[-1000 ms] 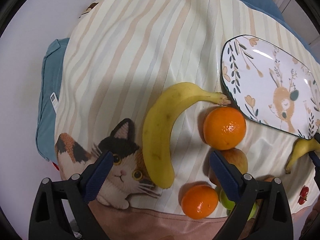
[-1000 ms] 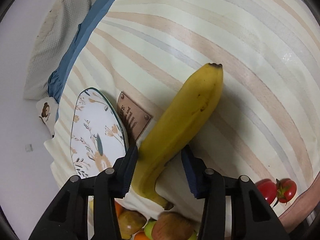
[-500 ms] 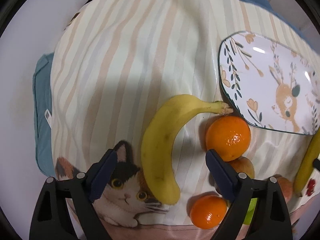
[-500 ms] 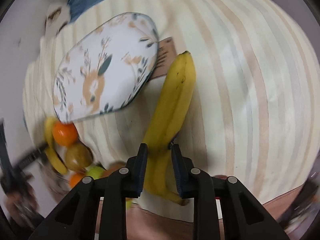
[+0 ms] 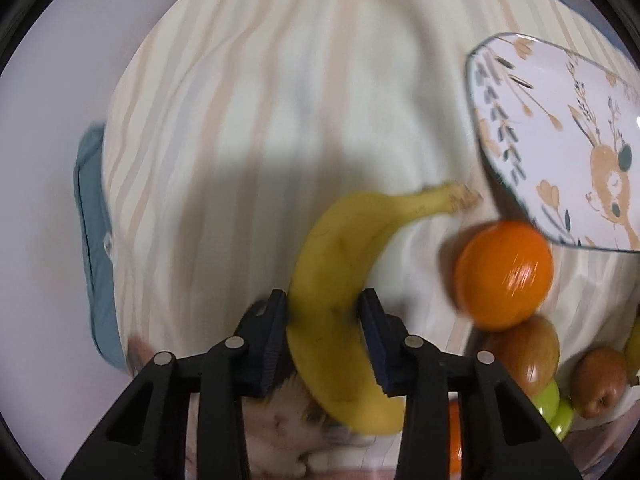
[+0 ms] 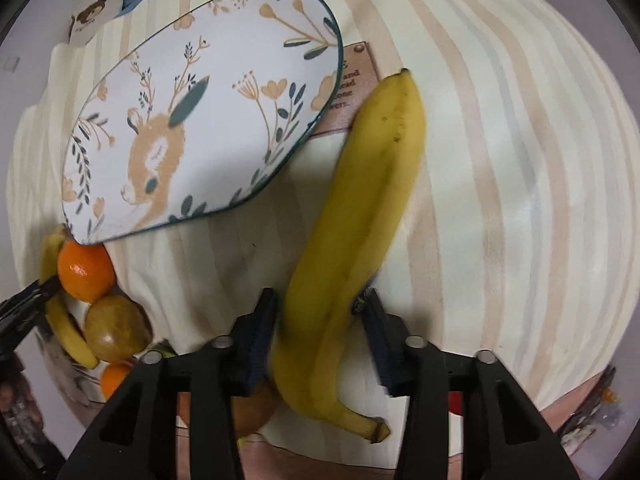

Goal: Organize fruits
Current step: 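Carry both bananas over the oval floral plate with both tools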

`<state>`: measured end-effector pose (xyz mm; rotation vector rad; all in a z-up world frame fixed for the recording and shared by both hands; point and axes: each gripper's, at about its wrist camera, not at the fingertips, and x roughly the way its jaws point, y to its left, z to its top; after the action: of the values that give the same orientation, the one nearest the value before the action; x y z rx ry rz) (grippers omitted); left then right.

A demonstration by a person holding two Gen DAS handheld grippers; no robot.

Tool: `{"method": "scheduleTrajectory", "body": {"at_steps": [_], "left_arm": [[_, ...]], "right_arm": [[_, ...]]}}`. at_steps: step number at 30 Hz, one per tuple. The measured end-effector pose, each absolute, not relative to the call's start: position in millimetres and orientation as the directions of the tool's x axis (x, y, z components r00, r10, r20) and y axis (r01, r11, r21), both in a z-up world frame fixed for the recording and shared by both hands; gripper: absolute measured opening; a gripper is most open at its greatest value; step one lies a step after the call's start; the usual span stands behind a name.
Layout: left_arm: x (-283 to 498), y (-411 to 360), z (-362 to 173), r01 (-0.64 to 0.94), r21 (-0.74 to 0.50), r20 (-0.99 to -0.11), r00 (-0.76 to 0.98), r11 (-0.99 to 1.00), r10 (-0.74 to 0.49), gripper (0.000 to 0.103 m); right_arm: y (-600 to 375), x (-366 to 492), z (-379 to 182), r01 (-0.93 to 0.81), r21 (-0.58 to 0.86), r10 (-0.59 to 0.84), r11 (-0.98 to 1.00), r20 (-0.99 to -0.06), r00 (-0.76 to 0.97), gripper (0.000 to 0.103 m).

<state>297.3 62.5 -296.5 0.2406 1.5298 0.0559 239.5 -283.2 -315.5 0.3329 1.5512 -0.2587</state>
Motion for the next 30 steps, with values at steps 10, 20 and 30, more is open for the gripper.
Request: {"method": "scheduleTrajectory", "body": {"at_steps": [10, 20, 30], "left_arm": [[270.8, 97.4, -315.4, 0.045, 0.159, -0.987, -0.006, 0.986, 0.160, 0.037], [261.1, 85.8, -329.5, 0.089, 0.223, -0.975, 0.031, 0.971, 0.221, 0.039], [254.8, 80.2, -298.8, 0.085, 0.157, -0.987, 0.036, 0.984, 0.155, 0.033]], "right_arm": [[-261.2, 188.1, -326.1, 0.255, 0.045, 0.063, 0.966, -0.996, -0.064, 0.042], [-263.8, 173.8, -343.0, 0.292, 0.026, 0.041, 0.956, -0.998, -0.046, 0.042], [-257.9, 161.8, -340.3, 0.307, 0.001, 0.011, 0.952, -0.999, -0.031, 0.040]]}}
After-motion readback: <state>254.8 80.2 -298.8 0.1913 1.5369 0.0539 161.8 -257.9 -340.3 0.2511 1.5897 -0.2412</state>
